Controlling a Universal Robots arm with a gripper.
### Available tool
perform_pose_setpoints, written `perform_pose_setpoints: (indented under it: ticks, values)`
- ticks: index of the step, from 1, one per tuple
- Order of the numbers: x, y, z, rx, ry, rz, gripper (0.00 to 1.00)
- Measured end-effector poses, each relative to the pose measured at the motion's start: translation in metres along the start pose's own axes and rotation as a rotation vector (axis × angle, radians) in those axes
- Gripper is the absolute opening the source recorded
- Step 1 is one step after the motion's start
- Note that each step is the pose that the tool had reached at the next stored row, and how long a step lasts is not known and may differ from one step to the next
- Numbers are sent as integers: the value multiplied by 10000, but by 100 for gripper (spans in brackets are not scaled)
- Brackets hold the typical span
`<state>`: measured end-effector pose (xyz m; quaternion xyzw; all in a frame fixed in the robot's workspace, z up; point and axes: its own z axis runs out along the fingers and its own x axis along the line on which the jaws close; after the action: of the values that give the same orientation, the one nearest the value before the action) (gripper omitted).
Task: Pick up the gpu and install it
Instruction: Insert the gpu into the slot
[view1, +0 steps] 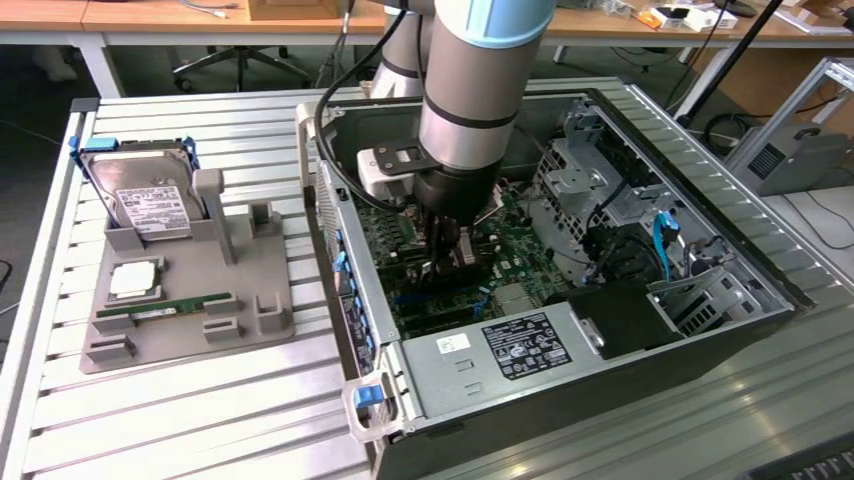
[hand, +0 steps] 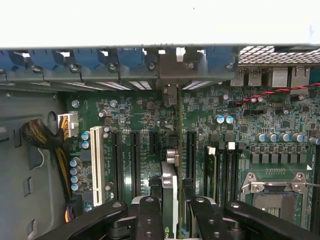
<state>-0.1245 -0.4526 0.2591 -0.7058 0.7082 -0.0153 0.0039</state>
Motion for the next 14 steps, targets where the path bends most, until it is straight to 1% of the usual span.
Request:
perform_pose_setpoints:
  ticks: [2, 4, 7, 14]
  values:
    - [0, 0, 4, -2, 3, 0, 27]
    - [-1, 0, 15, 5, -11, 1, 27]
    - [-1, 0, 12, 1, -2, 0, 27]
    - [0, 0, 12, 0, -1, 0, 27]
